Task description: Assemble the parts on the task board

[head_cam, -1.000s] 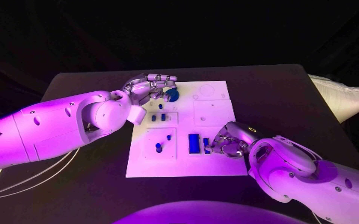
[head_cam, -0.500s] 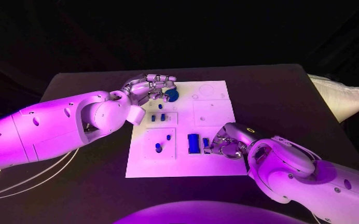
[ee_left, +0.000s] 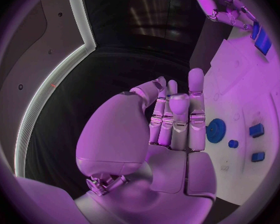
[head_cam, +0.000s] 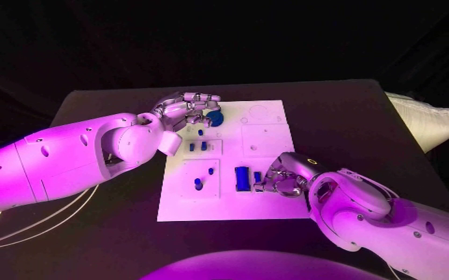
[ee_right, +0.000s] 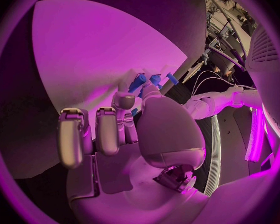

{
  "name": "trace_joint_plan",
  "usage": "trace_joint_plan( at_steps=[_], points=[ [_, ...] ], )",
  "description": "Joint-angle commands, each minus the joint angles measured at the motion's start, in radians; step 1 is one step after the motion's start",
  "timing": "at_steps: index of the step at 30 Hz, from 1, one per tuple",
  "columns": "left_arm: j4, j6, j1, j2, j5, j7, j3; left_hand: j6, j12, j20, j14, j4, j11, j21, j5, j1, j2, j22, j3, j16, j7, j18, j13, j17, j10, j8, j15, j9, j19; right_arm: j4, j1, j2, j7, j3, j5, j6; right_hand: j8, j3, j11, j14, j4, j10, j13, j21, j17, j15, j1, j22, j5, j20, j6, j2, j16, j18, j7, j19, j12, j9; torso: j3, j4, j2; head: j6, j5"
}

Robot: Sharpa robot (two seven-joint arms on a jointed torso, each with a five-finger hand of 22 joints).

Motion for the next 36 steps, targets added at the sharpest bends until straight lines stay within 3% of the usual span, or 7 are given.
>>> trace_joint_plan(
  at_steps=[1, 8, 13, 18, 23, 27, 36],
  points=[
    [0.001, 0.017, 0.000, 0.002, -0.004, 0.000, 0.000, -0.008, 0.006, 0.000, 0.010, 0.000, 0.002, -0.004, 0.005, -0.010, 0.002, -0.001, -0.007, 0.007, -0.001, 0.019, -0.001, 0.000, -0.006, 0.005, 0.000, 0.000, 0.004, -0.013, -0.002, 0.007, 0.005, -0.002, -0.002, 0.015, -0.003, -0.004, 0.001, 0.056, 0.003, 0.006, 0.001, 0.001, 0.002, -0.005, -0.002, 0.124, -0.005, -0.003, 0.005, 0.012, 0.003, -0.013, 0.001, 0.005, 0.002, -0.001, 0.0012, -0.0003, 0.001, -0.001, 0.002],
    [0.001, 0.018, 0.000, 0.003, -0.004, 0.000, 0.000, -0.008, 0.006, 0.000, 0.010, 0.000, 0.003, -0.004, 0.005, -0.010, 0.003, -0.001, -0.007, 0.008, -0.001, 0.019, -0.001, 0.001, -0.006, 0.005, 0.000, 0.000, 0.004, -0.029, -0.002, 0.015, 0.017, -0.002, 0.022, 0.019, -0.004, -0.017, 0.001, 0.056, 0.004, 0.008, 0.004, 0.002, 0.003, -0.006, 0.006, 0.125, -0.026, -0.003, 0.006, 0.013, 0.004, -0.013, 0.000, 0.005, 0.002, -0.001, 0.0018, 0.0007, 0.001, -0.006, 0.005],
    [0.000, 0.019, 0.000, 0.004, -0.004, 0.000, 0.000, -0.008, 0.006, 0.000, 0.010, 0.000, 0.003, -0.004, 0.005, -0.010, 0.003, -0.001, -0.007, 0.008, -0.001, 0.019, -0.001, 0.001, -0.006, 0.005, 0.000, 0.000, 0.004, -0.033, -0.002, 0.015, 0.026, -0.002, 0.029, 0.015, -0.005, -0.030, 0.001, 0.056, 0.004, 0.008, 0.006, 0.001, 0.003, -0.006, 0.016, 0.125, -0.051, -0.003, 0.006, 0.014, 0.003, -0.013, 0.001, 0.005, 0.000, -0.001, 0.0006, -0.0022, 0.000, -0.009, 0.006],
    [-0.001, 0.019, 0.000, 0.005, -0.004, 0.000, 0.000, -0.008, 0.006, 0.000, 0.010, 0.000, 0.003, -0.004, 0.005, -0.010, 0.003, -0.001, -0.007, 0.008, -0.001, 0.019, -0.001, 0.001, -0.006, 0.005, 0.000, 0.000, 0.004, -0.033, -0.002, 0.016, 0.040, -0.002, 0.035, -0.010, -0.006, -0.043, 0.001, 0.056, 0.009, 0.009, 0.007, 0.001, 0.003, -0.005, 0.020, 0.125, -0.072, -0.003, 0.007, 0.018, 0.003, -0.013, 0.001, 0.005, -0.002, -0.001, -0.0003, -0.0017, -0.001, -0.010, 0.005],
    [-0.002, 0.019, 0.000, 0.006, -0.004, 0.000, 0.000, -0.008, 0.006, 0.000, 0.010, 0.000, 0.003, -0.004, 0.005, -0.010, 0.003, -0.001, -0.007, 0.008, -0.001, 0.019, -0.001, 0.001, -0.006, 0.005, 0.000, 0.000, 0.004, -0.028, -0.002, 0.016, 0.054, -0.001, 0.046, -0.045, -0.007, -0.077, 0.001, 0.056, 0.034, 0.009, 0.009, 0.000, 0.003, -0.005, -0.012, 0.125, -0.079, -0.002, 0.007, 0.024, 0.002, -0.013, 0.001, 0.005, -0.005, -0.001, -0.0004, -0.0008, -0.002, -0.008, 0.003],
    [-0.002, 0.019, 0.000, 0.006, -0.004, -0.001, 0.000, -0.008, 0.006, 0.000, 0.010, 0.000, 0.003, -0.004, 0.005, -0.010, 0.003, -0.001, -0.007, 0.008, -0.001, 0.019, -0.001, 0.001, -0.006, 0.005, 0.000, 0.000, 0.004, -0.024, -0.002, 0.015, 0.057, -0.001, 0.050, -0.060, -0.007, -0.111, 0.001, 0.056, 0.038, 0.010, 0.012, 0.001, 0.003, -0.005, -0.063, 0.126, -0.085, -0.002, 0.007, 0.043, 0.001, -0.013, 0.000, 0.005, -0.006, 0.000, -0.0004, -0.0004, -0.002, -0.006, 0.003],
    [-0.002, 0.019, 0.000, 0.005, -0.004, -0.001, 0.000, -0.008, 0.006, 0.000, 0.010, 0.000, 0.003, -0.004, 0.005, -0.010, 0.003, -0.001, -0.007, 0.008, -0.001, 0.019, -0.001, 0.001, -0.006, 0.005, 0.000, 0.000, 0.004, -0.005, -0.002, -0.004, 0.051, -0.001, 0.042, -0.053, -0.008, -0.123, 0.002, 0.056, 0.037, 0.009, 0.011, -0.001, 0.000, -0.005, -0.073, 0.123, -0.088, -0.002, 0.007, 0.043, 0.000, -0.012, 0.001, 0.003, -0.012, 0.000, -0.0006, -0.0020, -0.001, -0.006, 0.005]
  ],
)
